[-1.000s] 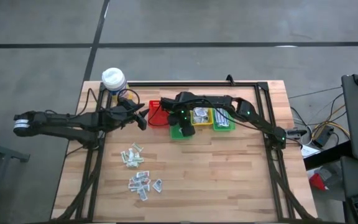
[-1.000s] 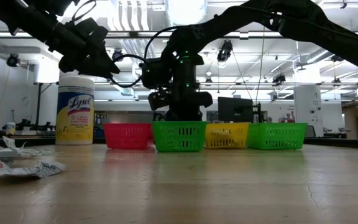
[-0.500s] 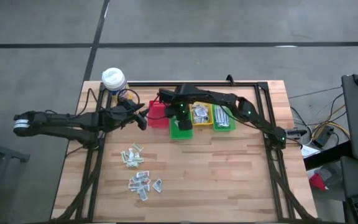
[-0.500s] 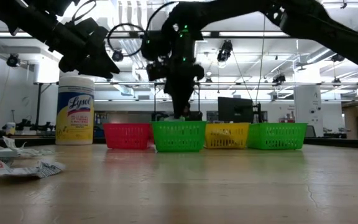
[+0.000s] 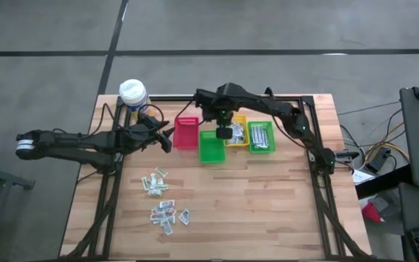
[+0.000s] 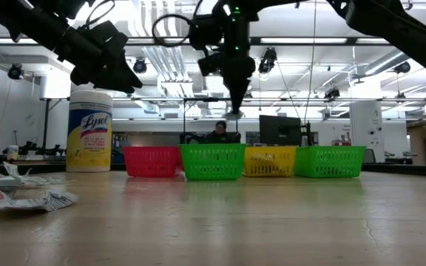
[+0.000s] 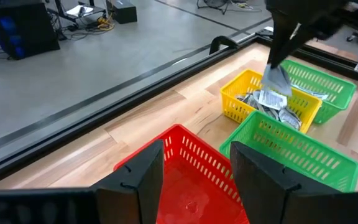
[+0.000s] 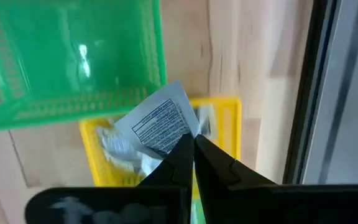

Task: Pick & Place First Aid Supplies
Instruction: Put the alcohol pad into the yellow basket

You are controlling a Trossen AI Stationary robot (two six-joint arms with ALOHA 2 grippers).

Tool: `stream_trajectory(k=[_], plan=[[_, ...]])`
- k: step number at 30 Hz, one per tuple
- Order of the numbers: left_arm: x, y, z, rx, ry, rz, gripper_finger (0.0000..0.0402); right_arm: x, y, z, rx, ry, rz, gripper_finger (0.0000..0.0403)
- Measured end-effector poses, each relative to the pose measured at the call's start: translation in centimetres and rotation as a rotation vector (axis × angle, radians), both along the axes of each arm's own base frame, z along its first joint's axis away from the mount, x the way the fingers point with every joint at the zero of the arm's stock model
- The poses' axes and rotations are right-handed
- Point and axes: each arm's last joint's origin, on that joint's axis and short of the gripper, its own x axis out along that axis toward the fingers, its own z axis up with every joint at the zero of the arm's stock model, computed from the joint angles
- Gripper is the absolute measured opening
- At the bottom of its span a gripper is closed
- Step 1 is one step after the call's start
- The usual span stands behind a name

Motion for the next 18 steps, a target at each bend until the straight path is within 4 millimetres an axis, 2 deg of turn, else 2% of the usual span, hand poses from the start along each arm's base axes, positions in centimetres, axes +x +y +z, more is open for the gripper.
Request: stream_trajectory(k=[9,13,18], plan=[[0.0,0.0,0.0,0.012,0.011,-0.005,0.0181,-2.1,-3.7,-0.5,0.032,0.051,-0.169,0.0008],[0.0,0.0,0.0,0.012,0.011,-0.005,0.0181,-2.7,-4.7,-1.6,0.107,0.072,-0.199,0.0008],[0.0,0.0,0.0,0.012,0.011,-0.005,0.0181,-3.3,-5.0,-3.7,0.17,0.133,-0.214,0.0008]])
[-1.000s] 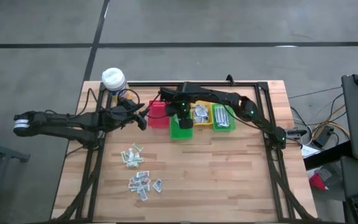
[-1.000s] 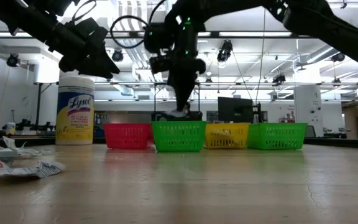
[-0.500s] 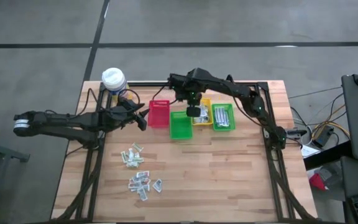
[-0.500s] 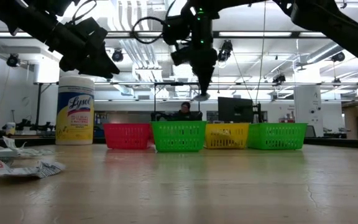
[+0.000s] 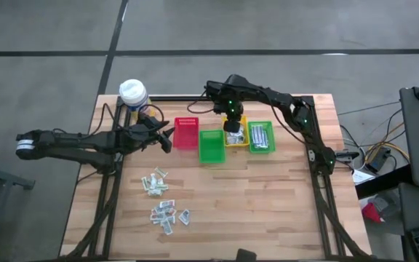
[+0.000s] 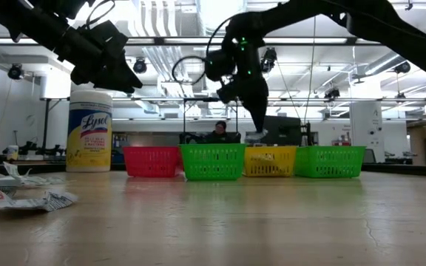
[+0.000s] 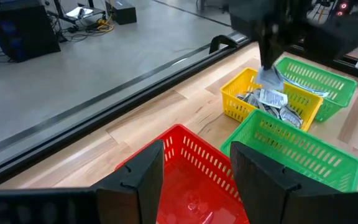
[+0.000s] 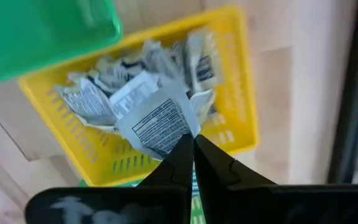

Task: Pick & Place First Aid Supplies
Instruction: Put the alcohol pad into the yellow basket

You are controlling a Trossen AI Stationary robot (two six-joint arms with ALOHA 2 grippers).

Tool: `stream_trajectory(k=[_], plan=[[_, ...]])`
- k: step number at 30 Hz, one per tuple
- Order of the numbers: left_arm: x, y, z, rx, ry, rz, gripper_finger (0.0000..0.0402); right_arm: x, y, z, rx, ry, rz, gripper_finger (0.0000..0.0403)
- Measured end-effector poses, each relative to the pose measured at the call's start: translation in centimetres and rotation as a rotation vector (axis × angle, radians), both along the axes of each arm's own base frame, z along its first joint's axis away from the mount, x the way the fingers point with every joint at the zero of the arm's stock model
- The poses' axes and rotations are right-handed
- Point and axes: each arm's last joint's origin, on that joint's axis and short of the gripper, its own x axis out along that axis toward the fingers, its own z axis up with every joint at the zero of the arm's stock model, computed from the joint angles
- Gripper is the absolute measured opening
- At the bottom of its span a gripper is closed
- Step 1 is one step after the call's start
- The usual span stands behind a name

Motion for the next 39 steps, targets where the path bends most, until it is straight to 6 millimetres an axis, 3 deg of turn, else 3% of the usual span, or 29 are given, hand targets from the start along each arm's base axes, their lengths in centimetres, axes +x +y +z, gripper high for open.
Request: stream_trajectory(k=[11,24,39], plan=[[0.0,0.0,0.0,0.0,0.0,0.001,0.0181,-0.5,0.2,-4.1,0.044,0.069,-0.002,0.0008],[0.0,0.0,0.0,-0.002,-0.002,0.001,0.0181,-0.3,0.0,-4.6,0.036,0.049,0.01,0.0011],[0.0,0.0,0.0,-0.023,-0.02,0.01,0.0182,-0.9,0.3,-4.1,0.047,0.086,0.029,0.0139]])
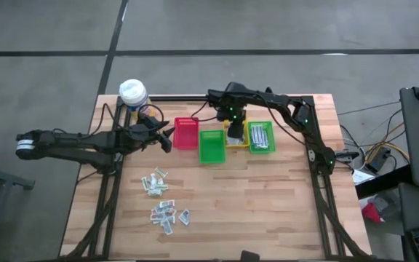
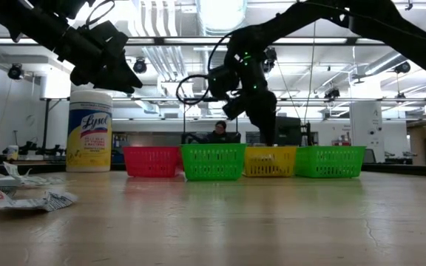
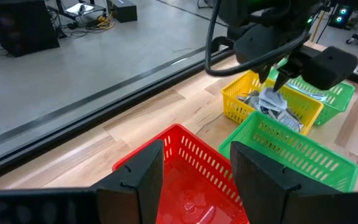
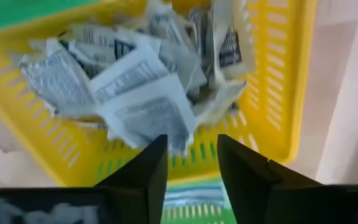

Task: Pick & Place First Aid Supplies
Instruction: Put the alcohol pad into the yellow basket

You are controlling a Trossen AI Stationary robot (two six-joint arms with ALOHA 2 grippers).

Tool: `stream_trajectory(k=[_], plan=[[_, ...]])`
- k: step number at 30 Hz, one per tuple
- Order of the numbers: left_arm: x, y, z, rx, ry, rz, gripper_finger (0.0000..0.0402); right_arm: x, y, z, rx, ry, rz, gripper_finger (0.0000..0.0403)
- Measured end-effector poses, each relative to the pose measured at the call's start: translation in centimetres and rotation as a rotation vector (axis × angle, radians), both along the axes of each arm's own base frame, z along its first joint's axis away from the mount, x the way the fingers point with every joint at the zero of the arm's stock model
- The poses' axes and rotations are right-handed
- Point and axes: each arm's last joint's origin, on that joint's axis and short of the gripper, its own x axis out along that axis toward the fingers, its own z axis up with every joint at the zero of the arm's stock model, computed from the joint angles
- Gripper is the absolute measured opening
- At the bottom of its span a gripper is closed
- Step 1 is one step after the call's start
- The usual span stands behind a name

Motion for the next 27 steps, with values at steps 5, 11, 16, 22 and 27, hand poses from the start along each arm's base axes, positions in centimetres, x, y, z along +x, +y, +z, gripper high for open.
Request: stream_trajectory(k=[5,11,16,22,27], plan=[[0.0,0.0,0.0,0.0,0.0,0.0,0.0181,-0.6,0.3,1.6,-0.015,-0.01,-0.036,0.015],[0.0,0.0,0.0,-0.008,-0.007,0.004,0.0181,-1.6,1.0,5.1,-0.06,-0.086,-0.104,0.0145],[0.0,0.0,0.0,-0.02,-0.017,0.009,0.0181,-2.7,2.8,9.1,-0.104,-0.188,-0.173,0.0135],[0.0,0.0,0.0,-0.052,-0.04,0.004,0.0181,-4.2,6.9,13.7,-0.143,-0.353,-0.273,0.0125],[0.2,-0.2,-0.1,-0.127,-0.076,-0.053,0.0181,-4.8,11.4,16.0,-0.131,-0.499,-0.302,0.0123]])
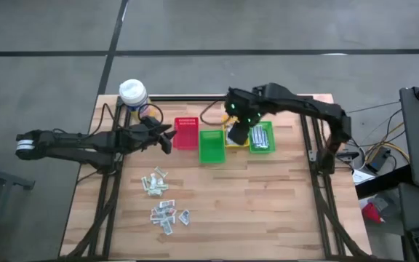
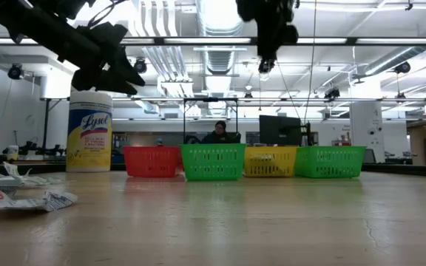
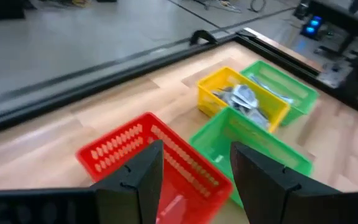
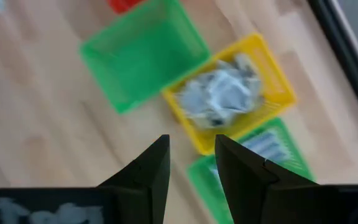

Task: Pick & Place First Aid Supplies
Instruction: Put the alcohol pad into the yellow basket

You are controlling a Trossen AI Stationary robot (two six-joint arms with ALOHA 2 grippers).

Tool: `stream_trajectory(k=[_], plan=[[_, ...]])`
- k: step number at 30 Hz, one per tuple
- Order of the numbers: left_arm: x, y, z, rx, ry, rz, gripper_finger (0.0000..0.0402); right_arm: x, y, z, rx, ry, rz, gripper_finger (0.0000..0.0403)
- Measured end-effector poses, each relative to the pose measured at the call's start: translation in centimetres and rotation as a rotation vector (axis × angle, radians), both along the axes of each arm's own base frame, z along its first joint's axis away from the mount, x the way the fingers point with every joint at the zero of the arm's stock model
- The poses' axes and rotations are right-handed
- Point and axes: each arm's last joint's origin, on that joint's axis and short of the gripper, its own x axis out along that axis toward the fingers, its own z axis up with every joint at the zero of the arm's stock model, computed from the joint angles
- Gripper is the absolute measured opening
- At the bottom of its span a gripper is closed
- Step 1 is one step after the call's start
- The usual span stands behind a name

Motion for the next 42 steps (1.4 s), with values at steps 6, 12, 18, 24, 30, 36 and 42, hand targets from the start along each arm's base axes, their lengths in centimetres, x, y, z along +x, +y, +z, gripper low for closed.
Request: stream_trajectory(k=[6,12,18,24,30,36,42], plan=[[0.2,-0.5,-0.1,-0.077,-0.014,-0.156,0.0181,-0.2,5.4,0.3,0.024,-0.111,0.043,0.013],[0.4,-1.0,-0.1,-0.116,-0.015,-0.267,0.0181,0.7,10.4,-1.4,0.052,-0.173,0.112,0.0122],[0.4,-1.7,-0.1,-0.11,-0.006,-0.315,0.0181,2.1,14.9,-3.0,0.081,-0.342,0.233,0.0114],[0.5,-3.1,-0.1,-0.122,-0.005,-0.393,0.0181,2.7,17.5,-4.1,0.106,-0.472,0.3,0.0105],[0.4,-5.4,-0.1,-0.158,-0.011,-0.501,0.0181,2.3,18.6,-5.8,0.098,-0.445,0.332,0.0093],[0.0,-7.5,-0.1,-0.212,-0.022,-0.574,0.0181,1.9,19.0,-7.6,0.093,-0.413,0.351,0.0083],[-0.2,-9.0,0.6,-0.218,-0.045,-0.592,0.0181,1.6,18.9,-8.6,0.08,-0.422,0.357,0.0072]])
